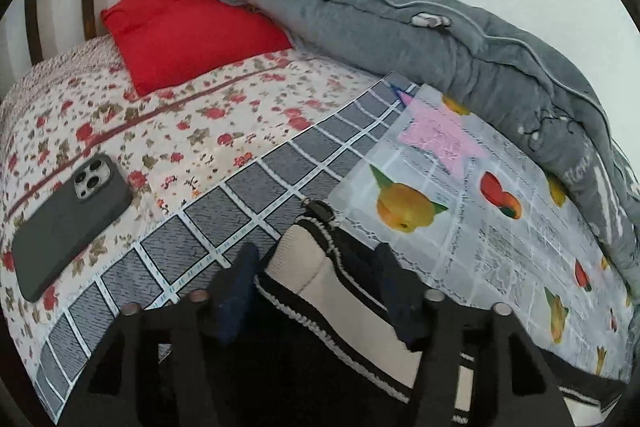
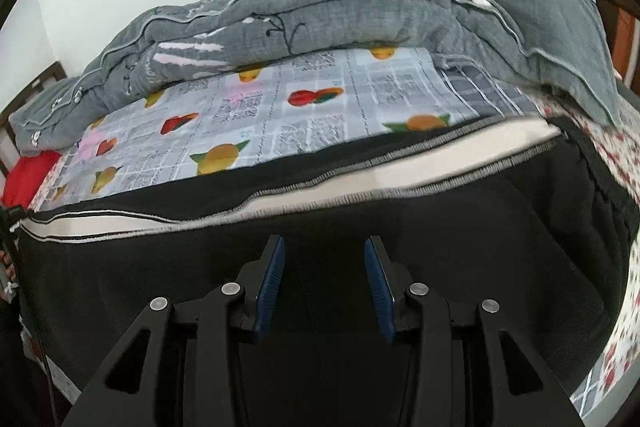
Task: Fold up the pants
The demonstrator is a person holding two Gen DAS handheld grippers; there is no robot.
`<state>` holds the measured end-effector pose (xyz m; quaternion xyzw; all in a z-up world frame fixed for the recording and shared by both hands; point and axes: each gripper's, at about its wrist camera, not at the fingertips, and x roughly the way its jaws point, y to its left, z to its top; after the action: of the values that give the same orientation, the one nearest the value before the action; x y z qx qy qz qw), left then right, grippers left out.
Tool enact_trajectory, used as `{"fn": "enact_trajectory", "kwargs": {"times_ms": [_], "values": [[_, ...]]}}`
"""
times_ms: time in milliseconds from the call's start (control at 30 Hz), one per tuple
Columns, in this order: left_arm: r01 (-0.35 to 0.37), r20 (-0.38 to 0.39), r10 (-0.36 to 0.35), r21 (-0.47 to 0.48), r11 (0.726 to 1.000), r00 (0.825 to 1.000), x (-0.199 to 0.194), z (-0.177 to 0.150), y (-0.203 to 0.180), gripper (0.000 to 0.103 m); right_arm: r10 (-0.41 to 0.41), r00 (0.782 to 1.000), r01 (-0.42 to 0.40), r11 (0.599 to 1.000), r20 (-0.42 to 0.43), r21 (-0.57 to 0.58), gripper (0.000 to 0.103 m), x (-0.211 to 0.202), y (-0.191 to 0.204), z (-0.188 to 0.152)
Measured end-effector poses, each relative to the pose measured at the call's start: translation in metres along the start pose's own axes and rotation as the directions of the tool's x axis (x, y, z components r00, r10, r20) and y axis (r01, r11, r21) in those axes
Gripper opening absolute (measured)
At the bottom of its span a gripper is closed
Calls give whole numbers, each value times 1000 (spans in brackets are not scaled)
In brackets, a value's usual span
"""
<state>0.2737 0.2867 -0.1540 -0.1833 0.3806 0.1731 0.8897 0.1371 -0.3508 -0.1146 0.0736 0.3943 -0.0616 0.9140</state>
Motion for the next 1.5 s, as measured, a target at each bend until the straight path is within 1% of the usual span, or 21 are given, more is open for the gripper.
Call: {"fn": "enact_trajectory", "kwargs": {"times_ms": [33,67,133,267,400,467,533,633,833,900,933,1000,1033,1067,1100,1133,1167,1300,1400,1467,1500], "values": [[-13,2,13,26,1000,1000,-2,-1,-3,58,7,1000,-6,1000,6,-21,55,2,3,5],[-23,4,22,45,999,1000,-4,-2,-6,58,8,1000,-7,999,11,-48,58,5,7,10],[-37,4,37,76,996,999,-6,-2,-9,58,11,1000,-9,994,14,-106,58,10,13,20],[-29,0,30,78,997,1000,-7,-2,-9,58,29,999,-25,982,16,-188,59,29,18,42],[-53,-14,54,98,994,998,-2,-4,-12,58,46,998,-58,958,-47,-282,59,64,25,54],[-65,-14,67,115,991,998,1,-6,-15,58,73,992,-102,940,-101,-327,59,82,30,52],[-76,-9,78,131,988,997,3,-9,-17,58,103,978,-163,919,-179,-360,59,98,36,45],[-80,-6,82,146,986,997,4,-10,-19,58,106,974,-178,904,-198,-388,60,102,39,38],[-69,-12,72,151,986,997,6,-9,-19,58,159,950,-260,878,-268,-401,62,106,36,38],[-76,-14,79,155,985,997,8,-9,-20,58,148,951,-254,875,-273,-412,62,108,38,38],[-83,-12,86,160,984,996,9,-10,-21,58,137,953,-247,869,-269,-430,58,108,41,36],[-94,-8,96,166,982,995,11,-10,-22,57,151,952,-265,843,-266,-468,39,105,48,33],[-98,-4,100,167,981,995,11,-10,-22,54,152,952,-267,834,-264,-483,22,103,51,32],[-109,8,109,166,980,994,10,-10,-22,40,122,963,-233,825,-241,-515,14,102,55,29],[-111,15,110,164,980,994,8,-10,-21,29,97,971,-204,812,-218,-547,10,100,59,27],[-85,17,83,157,984,996,6,-10,-20,25,98,974,-199,807,-206,-556,6,98,60,27],[-58,20,56,148,987,998,3,-10,-18,19,108,974,-201,812,-197,-548,5,95,59,28],[-10,106,-4,129,992,994,-16,-9,-14,18,198,974,-225,862,-108,-454,4,74,39,45],[23,144,-39,109,994,989,-23,-4,-11,18,243,969,-239,887,-39,-396,4,64,29,60],[34,146,-47,92,995,988,-23,-2,-11,18,233,972,-224,896,-24,-383,4,67,31,68],[24,132,-35,86,996,991,-19,-1,-12,18,217,975,-214,898,-38,-383,4,74,36,70]]}}
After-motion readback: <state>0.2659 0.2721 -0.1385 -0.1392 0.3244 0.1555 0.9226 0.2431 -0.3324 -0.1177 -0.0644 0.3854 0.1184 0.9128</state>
